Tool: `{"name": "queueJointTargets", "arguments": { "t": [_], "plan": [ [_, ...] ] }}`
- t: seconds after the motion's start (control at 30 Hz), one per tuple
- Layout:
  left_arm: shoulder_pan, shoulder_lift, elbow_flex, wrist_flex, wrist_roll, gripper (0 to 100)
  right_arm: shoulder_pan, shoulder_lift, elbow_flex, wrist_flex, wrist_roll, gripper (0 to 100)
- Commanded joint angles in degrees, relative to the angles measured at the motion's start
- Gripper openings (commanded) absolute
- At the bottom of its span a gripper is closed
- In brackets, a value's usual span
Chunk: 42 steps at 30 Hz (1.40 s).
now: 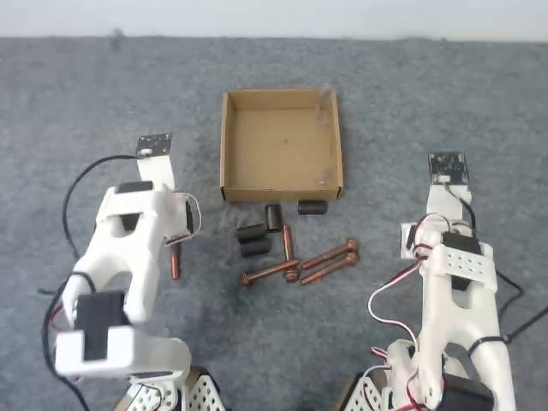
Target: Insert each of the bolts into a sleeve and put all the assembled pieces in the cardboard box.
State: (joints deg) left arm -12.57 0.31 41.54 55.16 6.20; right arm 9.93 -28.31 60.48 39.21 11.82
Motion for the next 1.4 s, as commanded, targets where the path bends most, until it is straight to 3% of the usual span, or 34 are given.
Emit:
{"name": "queueJointTargets", "arguments": {
  "t": [0.0, 0.27, 0.63, 0.93, 1.1, 1.37],
  "plan": [
    [0.4, -9.5, 5.0, -4.7, -0.7, 1, -2.7, -0.6, -4.0, -6.6, 0.4, 0.9],
    [0.3, -9.7, 5.3, -4.8, -0.7, 1, -4.8, 0.0, -0.3, -28.6, 0.5, 0.9],
    [0.2, -9.8, 5.6, -4.8, -0.8, 1, -16.0, 0.0, 15.8, -68.0, 0.4, 0.7],
    [0.4, -9.7, 5.7, -5.1, -0.8, 1, -24.6, 0.1, 16.4, -76.5, -15.5, 0.7],
    [0.4, -9.7, 5.7, -5.1, -0.8, 1, -26.3, 5.5, 14.4, -81.9, -15.9, 0.7],
    [0.4, -9.7, 5.5, -5.2, -0.8, 1, -26.7, 26.2, 11.5, -108.5, -15.4, 0.7]
  ]
}}
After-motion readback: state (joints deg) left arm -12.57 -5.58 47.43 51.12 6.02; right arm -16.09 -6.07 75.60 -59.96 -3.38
